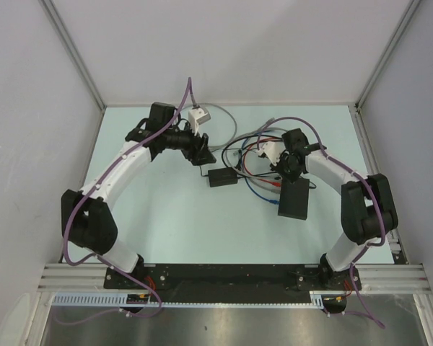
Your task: Pull the plug from the switch port
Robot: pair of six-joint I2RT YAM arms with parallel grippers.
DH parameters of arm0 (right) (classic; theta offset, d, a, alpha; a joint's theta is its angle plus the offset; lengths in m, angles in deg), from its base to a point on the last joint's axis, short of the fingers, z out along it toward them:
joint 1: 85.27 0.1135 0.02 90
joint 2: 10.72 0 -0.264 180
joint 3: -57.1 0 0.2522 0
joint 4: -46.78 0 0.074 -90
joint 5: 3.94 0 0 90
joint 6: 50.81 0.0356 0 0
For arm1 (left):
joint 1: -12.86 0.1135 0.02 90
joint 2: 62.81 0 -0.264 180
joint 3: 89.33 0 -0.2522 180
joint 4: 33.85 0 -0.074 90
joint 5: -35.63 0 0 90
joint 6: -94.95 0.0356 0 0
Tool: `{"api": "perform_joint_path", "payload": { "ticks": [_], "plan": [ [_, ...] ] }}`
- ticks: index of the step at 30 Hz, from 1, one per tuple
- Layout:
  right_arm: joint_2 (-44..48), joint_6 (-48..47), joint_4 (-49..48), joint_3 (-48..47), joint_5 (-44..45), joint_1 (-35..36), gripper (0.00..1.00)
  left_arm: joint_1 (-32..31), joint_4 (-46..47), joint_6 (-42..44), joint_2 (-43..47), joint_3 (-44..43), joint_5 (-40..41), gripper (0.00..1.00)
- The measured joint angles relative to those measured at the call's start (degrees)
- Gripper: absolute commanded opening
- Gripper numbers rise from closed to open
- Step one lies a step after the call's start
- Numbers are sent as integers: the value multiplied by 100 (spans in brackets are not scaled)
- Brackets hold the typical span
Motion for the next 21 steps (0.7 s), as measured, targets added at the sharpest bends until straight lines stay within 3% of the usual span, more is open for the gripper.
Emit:
{"api": "perform_joint_path", "payload": {
  "ticks": [21],
  "plan": [
    [-1023, 116, -1182, -433, 1102, 413, 0, -175, 90, -7, 249, 201, 39, 75]
  ]
}}
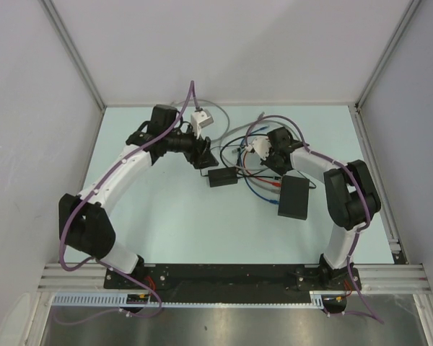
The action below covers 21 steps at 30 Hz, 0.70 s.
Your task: Pull the plug from the switch port
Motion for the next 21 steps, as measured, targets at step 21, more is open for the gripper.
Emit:
{"api": "perform_joint_path", "payload": {
  "ticks": [21],
  "plan": [
    [-1084, 778, 1729, -2059, -1003, -413, 33, -450, 470, -389, -356, -214, -240, 76]
  ]
}}
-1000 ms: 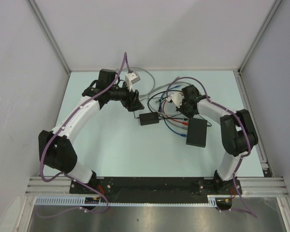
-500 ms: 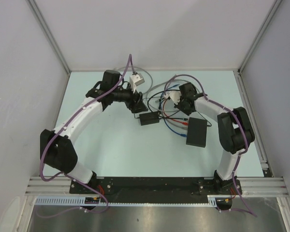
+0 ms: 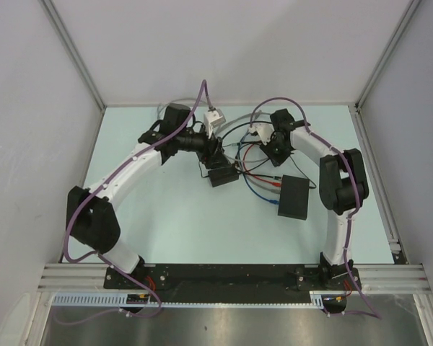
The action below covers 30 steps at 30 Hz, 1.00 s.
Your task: Pull the plug from the switch port
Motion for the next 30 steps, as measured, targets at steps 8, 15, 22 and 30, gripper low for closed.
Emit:
{"api": "perform_joint_path", "payload": {
  "ticks": [8, 15, 22, 30],
  "plan": [
    [216, 219, 1296, -400, -461, -254, 65, -302, -13, -2, -109, -9, -243, 74],
    [1252, 382, 1915, -413, -1290, -1453, 64, -503, -678, 197, -1049, -1272, -243, 77],
    [2028, 636, 2017, 229, -2179, -2120, 61, -1128, -1303, 496, -1991, -2562, -28, 77],
    [1670, 820, 1849, 498, -2465, -1893, 63, -1305, -1510, 402, -2557, -3038, -28, 77]
  ]
}}
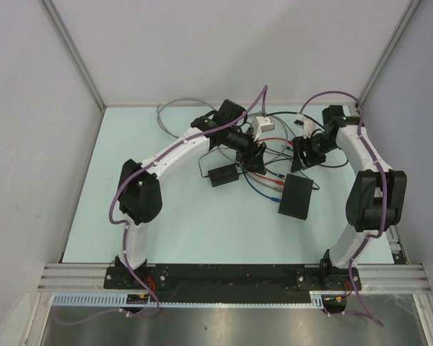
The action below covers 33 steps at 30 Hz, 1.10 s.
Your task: Pull the plug from the switch port
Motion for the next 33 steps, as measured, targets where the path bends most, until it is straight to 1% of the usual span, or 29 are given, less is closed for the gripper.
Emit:
{"api": "perform_joint_path", "payload": {
  "ticks": [1, 3, 6, 9, 13, 20, 23, 25, 28, 30, 33],
  "plan": [
    [-81, 42, -57, 0, 59, 79, 65, 15, 44, -13, 4, 59, 2, 77],
    [-308, 162, -192, -4, 354, 326, 66, 42, 177, -57, 20, 260, 0, 76],
    [-684, 295, -258, -52, 780, 636, 65, 72, 243, -118, 20, 452, 11, 76],
    [-1290, 372, -101, -334, 800, 879, 62, 79, 306, -203, 20, 511, 15, 76],
    [-1679, 295, 68, -468, 833, 1143, 63, 153, 389, -208, 59, 564, 90, 75],
    [-1504, 96, 201, -162, 1189, 1843, 63, 706, 562, -358, 205, 590, 387, 75],
    [-1506, 144, 341, -146, 1316, 1941, 59, 918, 597, -352, 323, 638, 553, 75],
    [-1504, 129, 439, -146, 1287, 1915, 60, 968, 592, -332, 393, 649, 616, 75],
    [-1266, -136, 452, 118, 872, 1794, 62, 940, 599, -297, 518, 739, 664, 75],
    [-826, -483, 494, 426, 426, 1725, 64, 927, 595, -299, 632, 894, 678, 75],
    [31, -1296, 748, 590, -295, 1668, 64, 929, 592, -302, 807, 1132, 675, 76]
  ]
}}
